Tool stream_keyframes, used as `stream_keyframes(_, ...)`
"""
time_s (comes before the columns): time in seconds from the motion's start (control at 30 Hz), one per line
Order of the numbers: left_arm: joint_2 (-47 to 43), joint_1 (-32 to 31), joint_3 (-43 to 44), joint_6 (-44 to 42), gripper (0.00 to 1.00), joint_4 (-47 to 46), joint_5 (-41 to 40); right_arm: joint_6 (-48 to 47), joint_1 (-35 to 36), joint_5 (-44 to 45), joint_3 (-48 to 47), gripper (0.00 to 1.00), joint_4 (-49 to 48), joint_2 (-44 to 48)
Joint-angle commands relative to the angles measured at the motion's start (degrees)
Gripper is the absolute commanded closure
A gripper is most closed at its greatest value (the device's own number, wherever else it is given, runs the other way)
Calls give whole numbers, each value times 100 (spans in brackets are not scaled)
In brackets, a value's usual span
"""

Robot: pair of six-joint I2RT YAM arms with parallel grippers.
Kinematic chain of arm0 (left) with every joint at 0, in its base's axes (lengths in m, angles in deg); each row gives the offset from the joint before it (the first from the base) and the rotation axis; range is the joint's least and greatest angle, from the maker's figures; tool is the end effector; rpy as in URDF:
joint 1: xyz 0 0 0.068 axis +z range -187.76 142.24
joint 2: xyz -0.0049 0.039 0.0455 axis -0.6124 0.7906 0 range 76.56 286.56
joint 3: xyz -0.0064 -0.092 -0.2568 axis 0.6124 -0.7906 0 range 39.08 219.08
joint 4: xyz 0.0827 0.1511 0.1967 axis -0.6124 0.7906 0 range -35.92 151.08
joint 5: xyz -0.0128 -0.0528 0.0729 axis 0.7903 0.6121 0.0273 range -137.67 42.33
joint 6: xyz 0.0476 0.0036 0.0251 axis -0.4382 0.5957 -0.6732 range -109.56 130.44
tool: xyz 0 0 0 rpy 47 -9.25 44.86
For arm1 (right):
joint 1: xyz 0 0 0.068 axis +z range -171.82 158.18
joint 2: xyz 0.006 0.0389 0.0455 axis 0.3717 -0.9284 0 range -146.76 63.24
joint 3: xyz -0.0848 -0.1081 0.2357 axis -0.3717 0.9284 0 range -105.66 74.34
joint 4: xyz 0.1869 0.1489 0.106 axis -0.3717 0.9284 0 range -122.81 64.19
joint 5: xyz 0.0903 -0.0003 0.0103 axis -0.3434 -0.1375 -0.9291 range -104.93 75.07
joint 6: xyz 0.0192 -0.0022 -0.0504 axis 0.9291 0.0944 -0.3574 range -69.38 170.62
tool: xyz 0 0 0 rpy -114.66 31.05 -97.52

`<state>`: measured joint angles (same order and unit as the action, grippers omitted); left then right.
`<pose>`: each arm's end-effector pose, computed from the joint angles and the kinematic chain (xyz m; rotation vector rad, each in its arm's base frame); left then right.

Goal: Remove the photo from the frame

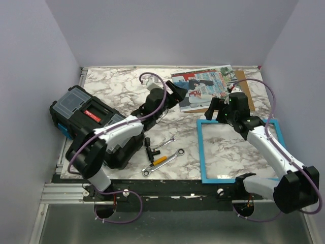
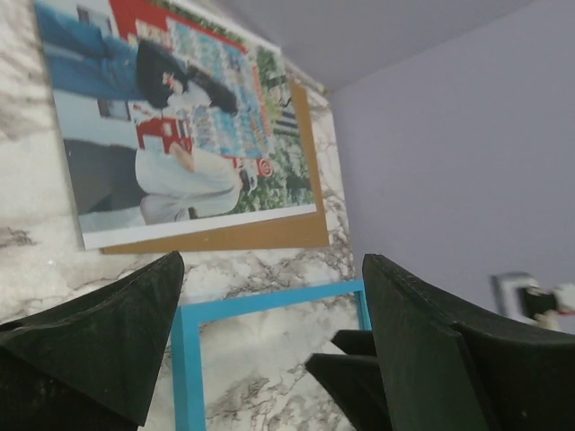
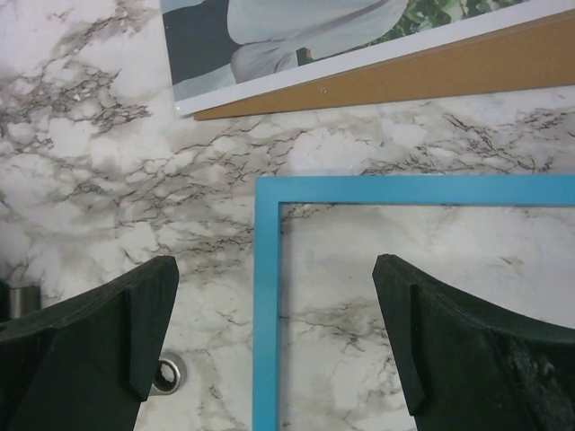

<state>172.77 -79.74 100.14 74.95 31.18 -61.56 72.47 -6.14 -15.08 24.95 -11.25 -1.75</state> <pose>0.2953 -0.2542 0.2609 -0.5579 1.8387 -1.0958 0.2386 0.0670 0.2784 0.1194 2.2406 0.3614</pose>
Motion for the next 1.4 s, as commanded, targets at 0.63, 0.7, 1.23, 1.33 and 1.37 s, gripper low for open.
stream_keyframes(0.63,-2629,2564,924,-1570,12,5822,2383,-3607,2827,4294,-2747,14,-737,-4631)
stream_keyframes(0.7,-2523,2629,1052,-1611,12,6025,2430,-3790,2864,4249,-2877,15,-775,-4805)
stream_keyframes(1.23,-2374,2859,1248,-1571,13,6243,2581,-4297,3018,4400,-3405,30,-1109,-5690)
stream_keyframes(1.33,-2365,2895,1307,-1599,13,6297,2541,-4348,3017,4491,-3426,34,-1223,-5828)
stream_keyframes(1.37,-2361,2898,1327,-1601,13,6314,2540,-4378,3014,4540,-3436,35,-1264,-5881)
